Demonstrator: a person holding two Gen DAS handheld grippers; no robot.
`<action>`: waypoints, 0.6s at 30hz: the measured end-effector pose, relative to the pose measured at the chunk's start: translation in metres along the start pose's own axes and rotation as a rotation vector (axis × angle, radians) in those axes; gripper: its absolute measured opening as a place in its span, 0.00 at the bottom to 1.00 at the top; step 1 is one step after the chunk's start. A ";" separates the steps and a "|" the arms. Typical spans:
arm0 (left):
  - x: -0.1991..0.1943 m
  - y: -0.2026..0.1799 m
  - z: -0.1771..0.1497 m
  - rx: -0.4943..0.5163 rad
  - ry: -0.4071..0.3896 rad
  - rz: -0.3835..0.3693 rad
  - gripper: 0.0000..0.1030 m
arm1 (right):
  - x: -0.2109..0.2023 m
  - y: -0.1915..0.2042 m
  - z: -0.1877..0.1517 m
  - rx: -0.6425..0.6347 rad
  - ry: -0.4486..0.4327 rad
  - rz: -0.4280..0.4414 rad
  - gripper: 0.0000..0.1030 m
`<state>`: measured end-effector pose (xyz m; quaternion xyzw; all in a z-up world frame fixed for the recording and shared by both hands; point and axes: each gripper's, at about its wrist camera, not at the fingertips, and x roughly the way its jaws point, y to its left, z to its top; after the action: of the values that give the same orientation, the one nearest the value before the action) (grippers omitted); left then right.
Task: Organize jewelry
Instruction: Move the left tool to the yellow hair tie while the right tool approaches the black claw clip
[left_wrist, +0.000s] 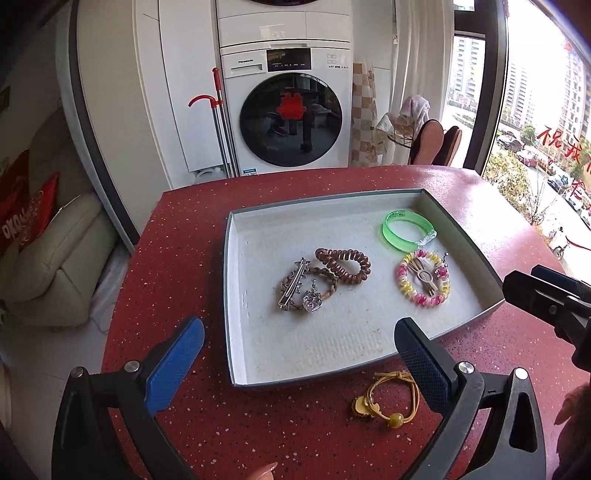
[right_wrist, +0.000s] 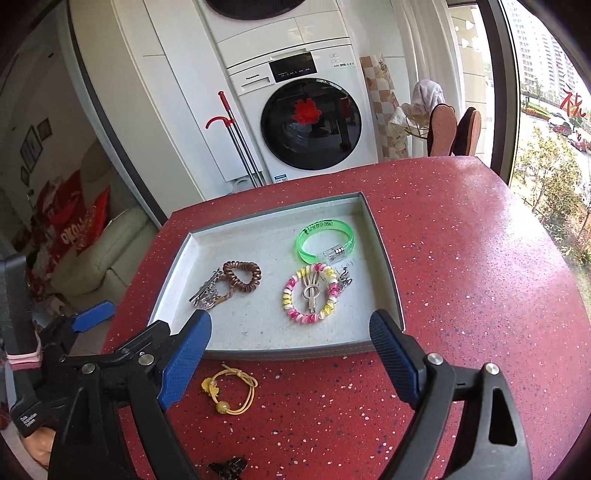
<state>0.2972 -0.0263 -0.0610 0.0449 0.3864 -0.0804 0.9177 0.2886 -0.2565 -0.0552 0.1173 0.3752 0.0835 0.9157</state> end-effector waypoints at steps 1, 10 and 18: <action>-0.003 0.001 -0.002 -0.003 0.000 -0.001 1.00 | -0.002 0.001 -0.002 -0.001 0.008 0.004 0.87; -0.024 0.002 -0.021 0.009 0.001 0.011 1.00 | -0.019 0.015 -0.025 -0.059 0.055 -0.006 0.87; -0.033 0.005 -0.037 -0.008 0.019 -0.011 1.00 | -0.031 0.019 -0.049 -0.092 0.093 0.000 0.87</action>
<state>0.2497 -0.0129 -0.0632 0.0398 0.3956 -0.0836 0.9137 0.2309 -0.2386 -0.0633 0.0711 0.4130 0.1061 0.9017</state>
